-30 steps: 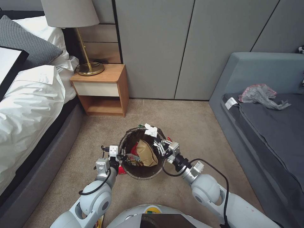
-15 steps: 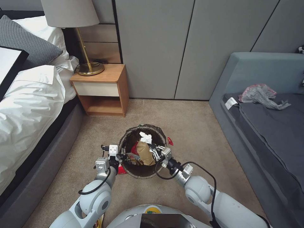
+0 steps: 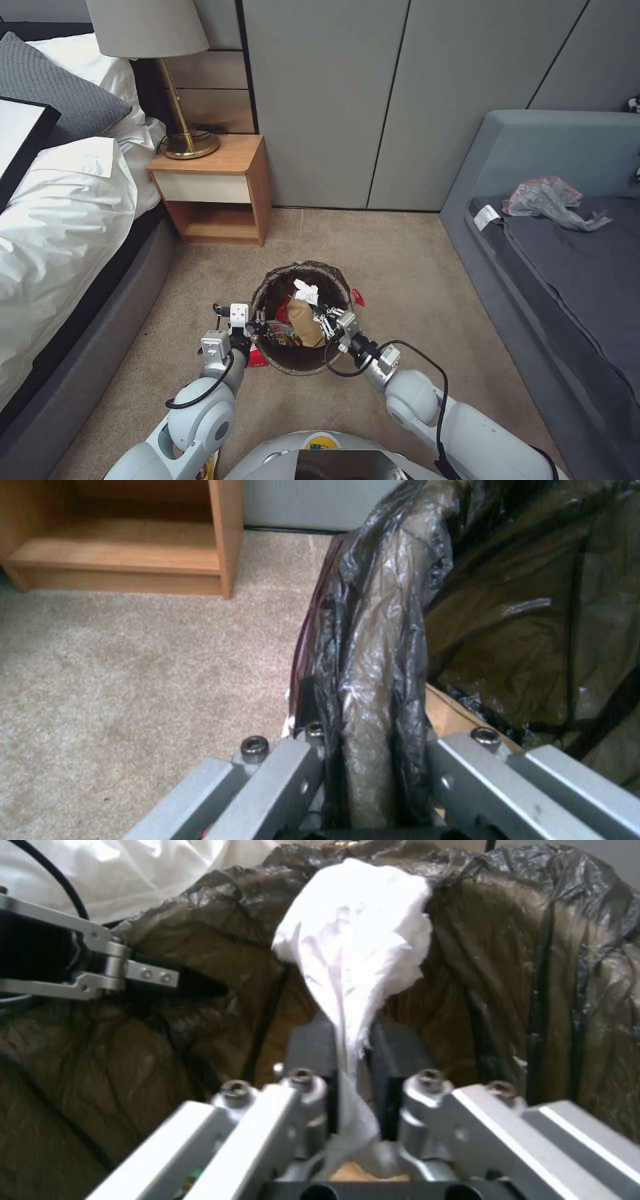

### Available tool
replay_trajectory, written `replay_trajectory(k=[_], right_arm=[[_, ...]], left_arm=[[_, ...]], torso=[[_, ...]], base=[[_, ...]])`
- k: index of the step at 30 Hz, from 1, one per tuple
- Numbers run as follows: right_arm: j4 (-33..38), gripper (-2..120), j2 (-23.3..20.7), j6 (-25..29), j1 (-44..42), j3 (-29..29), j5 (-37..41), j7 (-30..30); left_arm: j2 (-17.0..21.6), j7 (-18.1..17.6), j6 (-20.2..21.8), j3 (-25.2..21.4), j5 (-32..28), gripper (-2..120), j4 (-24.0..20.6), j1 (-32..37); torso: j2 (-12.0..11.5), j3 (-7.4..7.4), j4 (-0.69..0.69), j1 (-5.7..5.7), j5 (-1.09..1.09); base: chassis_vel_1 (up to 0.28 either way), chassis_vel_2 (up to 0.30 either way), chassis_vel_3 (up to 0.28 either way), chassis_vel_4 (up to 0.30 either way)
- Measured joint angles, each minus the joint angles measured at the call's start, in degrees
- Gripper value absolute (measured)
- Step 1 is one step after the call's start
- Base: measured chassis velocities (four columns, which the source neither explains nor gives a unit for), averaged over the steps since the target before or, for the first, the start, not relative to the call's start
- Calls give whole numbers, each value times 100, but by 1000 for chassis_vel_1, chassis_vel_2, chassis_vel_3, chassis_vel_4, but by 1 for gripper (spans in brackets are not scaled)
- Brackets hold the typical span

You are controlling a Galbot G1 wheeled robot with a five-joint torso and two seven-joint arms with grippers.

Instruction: Pick up the trash bin, then pick up the garbage from the floor and place it into the trash bin.

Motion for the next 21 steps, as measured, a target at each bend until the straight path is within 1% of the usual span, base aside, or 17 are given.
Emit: replay_trajectory(k=[2, 3, 6, 7, 8, 9, 10, 11, 12, 13, 14, 15, 16, 17, 21], right_arm=[[-3, 24, 2, -7, -4, -3, -3, 48], [-3, 24, 2, -7, -4, -3, -3, 48], [-5, 40, 22, -30, -18, -3, -3, 77], [-5, 40, 22, -30, -18, -3, -3, 77], [-5, 43, 25, -34, -28, -2, -3, 81], [-4, 49, 28, -45, -53, 3, -3, 85], [-3, 53, 28, -48, -69, 8, -6, 86], [-3, 53, 28, -48, -69, 8, -6, 86], [-3, 58, 27, -48, -80, 16, -14, 90], [-4, 61, 27, -48, -92, 25, -27, 95], [-4, 61, 27, -48, -92, 25, -27, 95], [-4, 69, 28, -48, -101, 28, -37, 107], [-4, 74, 31, -48, -107, 30, -43, 115], [-4, 74, 31, -48, -107, 30, -43, 115], [12, 93, 30, -48, -85, 35, -60, 125]], left_arm=[[-2, -3, 0, 3, -3, 2, 1, -11], [-2, -3, 0, 3, -3, 2, 1, -11], [-7, -5, 0, 13, -9, 2, 5, -22], [-7, -5, 0, 13, -9, 2, 5, -22], [-7, -5, 0, 13, -10, 2, 5, -23], [0, -5, 2, 13, -19, 2, 5, -28], [10, -6, 3, 11, -28, 2, 5, -35], [10, -6, 3, 11, -28, 2, 5, -35], [18, -8, 3, 8, -34, 2, 5, -42], [25, -8, 3, 3, -43, 2, 5, -52], [25, -8, 3, 3, -43, 2, 5, -52], [28, -7, 4, 3, -53, 2, 5, -58], [29, -6, 6, 5, -59, 2, 5, -63], [29, -6, 6, 5, -59, 2, 5, -63], [24, 0, 8, 25, -68, 2, 24, -81]], torso=[[0, 0, 0, 0, 0], [0, 0, 0, 0, 0], [0, 0, 0, 0, 0], [0, 0, 0, 0, 0], [0, 0, 0, 0, 0], [0, 0, 0, 0, 0], [0, 0, 0, 0, 0], [0, 0, 0, 0, 0], [0, 0, 0, 0, 0], [0, 0, 0, 0, 0], [0, 0, 0, 0, 0], [0, 0, 0, 0, 0], [0, 0, 0, 0, 0], [0, 0, 0, 0, 0], [0, 0, 0, 0, 0]], base=[[0, 0, 0, 0], [0, 0, 0, 0], [0, 0, 0, 0], [0, 0, 0, 0], [0, 0, 0, 0], [0, 0, 0, 0], [0, 0, 0, 0], [0, 0, 0, 0], [0, 0, 0, 0], [0, 0, 0, 0], [0, 0, 0, 0], [0, 0, 0, 0], [0, 0, 0, 0], [0, 0, 0, 0], [0, 0, 0, 0]])
